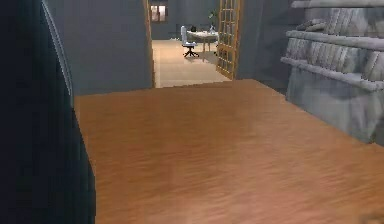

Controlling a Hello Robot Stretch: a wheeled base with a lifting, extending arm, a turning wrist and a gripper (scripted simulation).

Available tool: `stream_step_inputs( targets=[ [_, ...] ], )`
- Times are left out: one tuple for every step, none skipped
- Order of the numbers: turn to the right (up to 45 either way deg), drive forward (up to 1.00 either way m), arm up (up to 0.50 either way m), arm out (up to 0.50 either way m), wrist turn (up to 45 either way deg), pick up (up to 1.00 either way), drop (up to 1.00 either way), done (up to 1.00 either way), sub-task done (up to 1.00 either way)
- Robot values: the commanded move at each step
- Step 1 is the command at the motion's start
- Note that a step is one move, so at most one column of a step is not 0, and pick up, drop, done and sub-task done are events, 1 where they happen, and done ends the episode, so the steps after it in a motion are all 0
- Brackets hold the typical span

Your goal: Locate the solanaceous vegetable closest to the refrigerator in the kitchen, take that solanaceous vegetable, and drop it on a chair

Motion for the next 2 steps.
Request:
stream_step_inputs(
  targets=[
    [0.0, 1.0, 0.0, 0.0, 0.0, 0.0, 0.0, 0.0, 0.0],
    [0.0, 1.0, 0.0, 0.0, 0.0, 0.0, 0.0, 0.0, 0.0]
  ],
)
